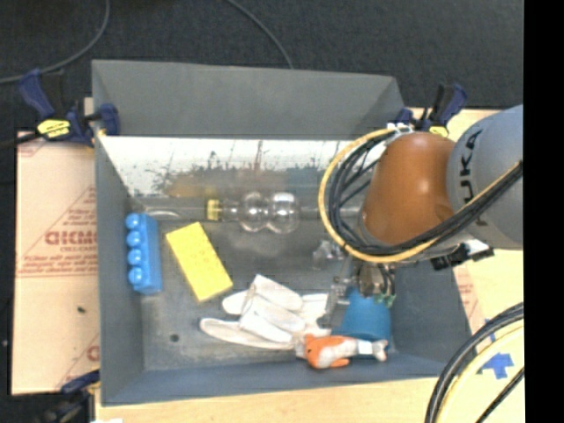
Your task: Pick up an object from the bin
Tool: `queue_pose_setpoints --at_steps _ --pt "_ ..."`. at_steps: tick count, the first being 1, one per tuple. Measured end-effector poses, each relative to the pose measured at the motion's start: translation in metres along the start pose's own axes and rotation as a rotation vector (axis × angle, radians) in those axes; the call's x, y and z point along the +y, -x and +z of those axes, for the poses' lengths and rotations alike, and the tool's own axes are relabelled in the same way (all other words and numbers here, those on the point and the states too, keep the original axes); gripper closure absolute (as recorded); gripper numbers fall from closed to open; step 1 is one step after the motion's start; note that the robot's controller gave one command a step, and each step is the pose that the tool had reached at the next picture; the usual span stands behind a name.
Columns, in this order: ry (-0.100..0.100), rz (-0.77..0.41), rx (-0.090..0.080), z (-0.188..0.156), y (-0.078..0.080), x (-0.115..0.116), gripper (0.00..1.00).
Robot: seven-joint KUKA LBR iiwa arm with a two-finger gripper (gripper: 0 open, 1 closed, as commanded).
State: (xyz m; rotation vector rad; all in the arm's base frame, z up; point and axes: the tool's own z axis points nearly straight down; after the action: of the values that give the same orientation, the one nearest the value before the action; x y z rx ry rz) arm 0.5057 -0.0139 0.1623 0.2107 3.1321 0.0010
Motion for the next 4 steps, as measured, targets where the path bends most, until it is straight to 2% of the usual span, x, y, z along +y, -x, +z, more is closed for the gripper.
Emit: queue_pose_setpoints --at_steps 1,2,3,4 --pt "-0.002 0.01 0.001 0.072 0.024 0.008 0.0" --pt "0.0 0.012 -0.005 0.051 0.018 0.007 0.0" --pt "-0.001 0.215 0.0 0.085 0.025 0.001 0.0" --pt "0.003 0.346 -0.01 0.09 0.064 0.046 1.0"
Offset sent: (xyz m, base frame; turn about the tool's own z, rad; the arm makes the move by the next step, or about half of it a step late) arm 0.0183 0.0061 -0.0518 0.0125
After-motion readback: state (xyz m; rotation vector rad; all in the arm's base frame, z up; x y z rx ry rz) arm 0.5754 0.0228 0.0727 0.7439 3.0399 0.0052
